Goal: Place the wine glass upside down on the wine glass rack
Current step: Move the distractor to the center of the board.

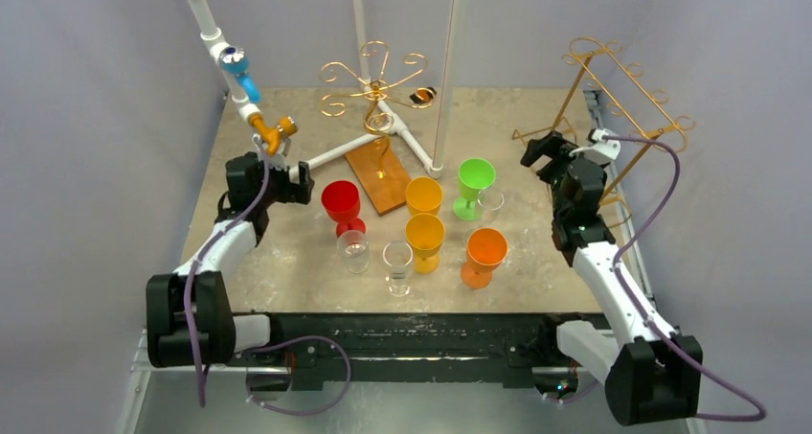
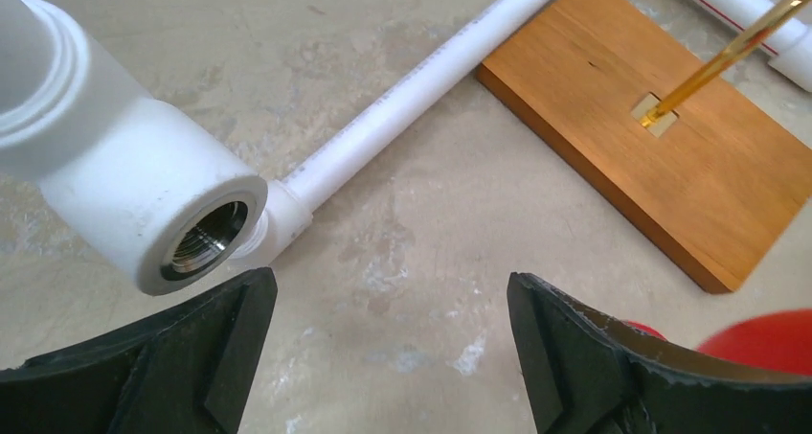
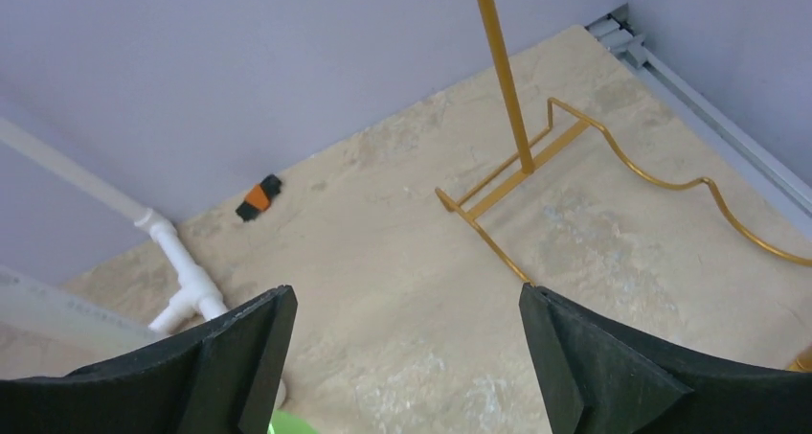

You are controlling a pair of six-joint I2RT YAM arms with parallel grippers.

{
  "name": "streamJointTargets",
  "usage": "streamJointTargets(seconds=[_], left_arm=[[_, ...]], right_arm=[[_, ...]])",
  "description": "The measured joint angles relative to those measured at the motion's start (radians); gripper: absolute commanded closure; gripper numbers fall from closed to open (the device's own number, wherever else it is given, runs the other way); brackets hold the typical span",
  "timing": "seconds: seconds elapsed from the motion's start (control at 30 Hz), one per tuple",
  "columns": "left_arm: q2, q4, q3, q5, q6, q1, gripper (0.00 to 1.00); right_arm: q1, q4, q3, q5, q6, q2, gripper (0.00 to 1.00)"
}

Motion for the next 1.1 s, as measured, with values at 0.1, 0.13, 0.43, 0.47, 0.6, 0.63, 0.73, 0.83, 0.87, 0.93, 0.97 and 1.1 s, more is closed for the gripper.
streamJointTargets(seconds=[0.1,0.13,0.43,0.47,0.6,0.63,0.73,0.83,0.87,0.93,0.97,1.1], left_arm=[[-0.072,-0.213,0.059,0.033,0.021,0.000,0.00],[-0.098,-0.296,0.079,0.045,0.033,0.000,0.00],[-0.240,-0.763,0.169,0.138,0.101,-0.008,0.00],[-0.259,-0.793,0.169,0.137,0.109,-0.009,0.00],[-0.304,-0.853,0.170,0.089,0.117,-0.014,0.00],[-0.307,-0.863,0.171,0.075,0.116,-0.014,0.00],[-0.311,-0.878,0.171,0.026,0.116,-0.014,0.01],[-0.310,-0.874,0.171,-0.014,0.122,-0.014,0.03],[-0.307,-0.867,0.169,-0.023,0.127,-0.014,0.05],[-0.290,-0.853,0.168,-0.026,0.142,-0.011,0.05],[-0.275,-0.844,0.169,-0.026,0.157,-0.010,0.07],[-0.186,-0.828,0.172,-0.042,0.257,-0.009,0.13]], right_arm=[[0.037,-0.200,0.071,0.007,0.013,-0.052,0.03],[0.056,-0.271,0.109,0.017,0.013,-0.060,0.02],[0.144,-0.673,0.525,0.111,0.004,-0.021,0.03],[0.149,-0.699,0.571,0.115,0.003,-0.005,0.02],[0.206,-0.762,0.681,0.141,-0.007,0.057,0.01],[0.230,-0.778,0.695,0.149,-0.011,0.071,0.01],[0.302,-0.809,0.712,0.185,-0.020,0.108,0.01],[0.389,-0.837,0.719,0.219,-0.024,0.145,0.01],[0.419,-0.846,0.729,0.228,-0.026,0.159,0.01],[0.482,-0.862,0.772,0.253,-0.034,0.198,0.01],[0.513,-0.864,0.803,0.263,-0.041,0.223,0.01],[0.596,-0.854,0.927,0.269,-0.075,0.299,0.01]])
